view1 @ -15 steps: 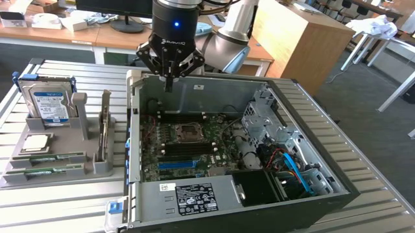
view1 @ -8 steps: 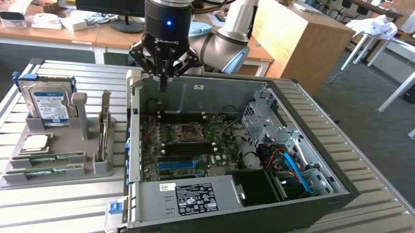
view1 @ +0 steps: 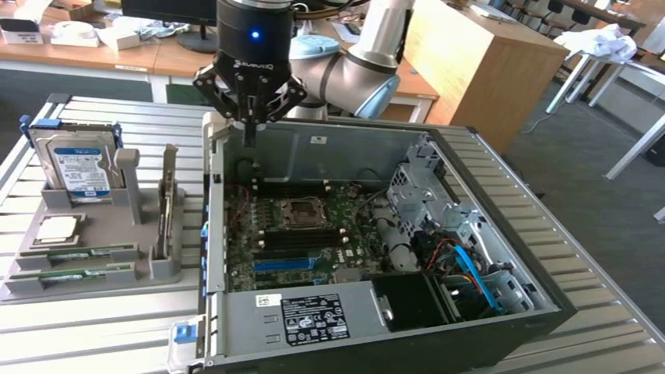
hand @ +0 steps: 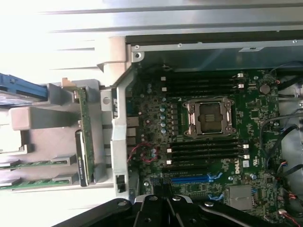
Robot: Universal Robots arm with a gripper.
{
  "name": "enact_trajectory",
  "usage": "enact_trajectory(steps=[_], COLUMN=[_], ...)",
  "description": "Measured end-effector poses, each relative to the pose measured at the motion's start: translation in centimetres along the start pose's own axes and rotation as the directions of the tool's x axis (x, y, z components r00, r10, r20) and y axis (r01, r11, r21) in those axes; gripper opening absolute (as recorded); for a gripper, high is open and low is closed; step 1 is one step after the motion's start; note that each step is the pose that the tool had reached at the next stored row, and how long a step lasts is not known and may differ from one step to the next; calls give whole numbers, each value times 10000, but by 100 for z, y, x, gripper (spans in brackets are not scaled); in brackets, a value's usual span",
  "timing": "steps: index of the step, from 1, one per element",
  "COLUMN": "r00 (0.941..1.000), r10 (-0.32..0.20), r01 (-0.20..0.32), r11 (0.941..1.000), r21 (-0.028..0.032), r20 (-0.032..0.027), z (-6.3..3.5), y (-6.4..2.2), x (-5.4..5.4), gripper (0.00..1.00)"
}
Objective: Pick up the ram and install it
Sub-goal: 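Reach for the ram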
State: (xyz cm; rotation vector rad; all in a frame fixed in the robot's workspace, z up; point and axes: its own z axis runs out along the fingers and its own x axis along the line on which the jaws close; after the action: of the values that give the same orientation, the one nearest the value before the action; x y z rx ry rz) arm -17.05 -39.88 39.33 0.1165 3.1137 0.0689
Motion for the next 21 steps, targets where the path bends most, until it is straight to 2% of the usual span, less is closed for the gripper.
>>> enact_trajectory(steps=[21], r00=[10000], r10=[0], r01=[0], r11=[10000], r21=[0], r20=[1], z=[-10], y=[-29], x=[388], gripper=[10])
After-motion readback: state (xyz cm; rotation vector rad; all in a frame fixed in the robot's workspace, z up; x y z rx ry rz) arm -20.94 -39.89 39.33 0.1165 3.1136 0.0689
